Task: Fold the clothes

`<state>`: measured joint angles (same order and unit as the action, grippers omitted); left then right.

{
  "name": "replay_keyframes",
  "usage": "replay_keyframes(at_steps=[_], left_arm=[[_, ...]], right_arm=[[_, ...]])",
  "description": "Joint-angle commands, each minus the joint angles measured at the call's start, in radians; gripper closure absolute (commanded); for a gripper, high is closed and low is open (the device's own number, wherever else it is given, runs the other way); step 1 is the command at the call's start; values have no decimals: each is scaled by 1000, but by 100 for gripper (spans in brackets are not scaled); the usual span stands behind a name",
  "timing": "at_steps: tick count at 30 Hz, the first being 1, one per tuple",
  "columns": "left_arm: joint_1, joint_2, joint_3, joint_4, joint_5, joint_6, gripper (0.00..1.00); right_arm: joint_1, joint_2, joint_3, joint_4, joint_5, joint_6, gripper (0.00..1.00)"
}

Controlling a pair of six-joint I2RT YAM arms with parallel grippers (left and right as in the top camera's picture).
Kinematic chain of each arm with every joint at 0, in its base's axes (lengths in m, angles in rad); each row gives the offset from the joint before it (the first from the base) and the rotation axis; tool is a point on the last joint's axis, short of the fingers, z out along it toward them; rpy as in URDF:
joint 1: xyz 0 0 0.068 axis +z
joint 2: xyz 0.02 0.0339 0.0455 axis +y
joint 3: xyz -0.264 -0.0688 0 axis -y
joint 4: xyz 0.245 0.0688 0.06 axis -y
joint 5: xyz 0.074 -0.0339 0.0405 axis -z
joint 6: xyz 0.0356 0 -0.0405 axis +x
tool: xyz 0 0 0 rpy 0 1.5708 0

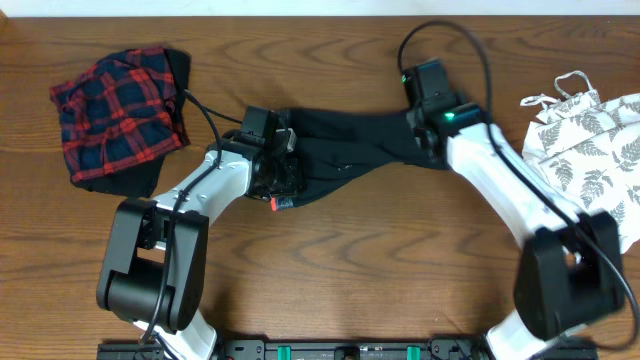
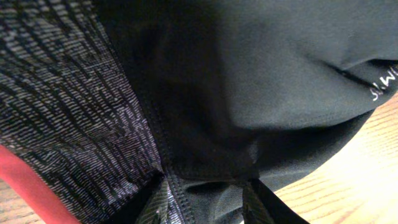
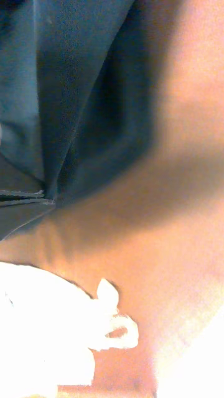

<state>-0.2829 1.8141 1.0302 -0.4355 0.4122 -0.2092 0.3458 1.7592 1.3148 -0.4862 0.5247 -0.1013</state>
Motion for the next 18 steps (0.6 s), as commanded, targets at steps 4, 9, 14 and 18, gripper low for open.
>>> replay_keyframes(at_steps=[4,9,14,18], left_arm=[[-10,42,-11,-5,-4,1,60],[-10,42,-12,-12,-4,1,59],[-10,42,-11,-18,-4,1,60],[-9,42,-11,-23,-5,1,59]], right_arm=[[-48,-56,9,269,46,19,99],[-110,31,9,372,-28,35,99],[-151,164,9,378,-39,38,53],[-167,194,10,374,-39,38,1]])
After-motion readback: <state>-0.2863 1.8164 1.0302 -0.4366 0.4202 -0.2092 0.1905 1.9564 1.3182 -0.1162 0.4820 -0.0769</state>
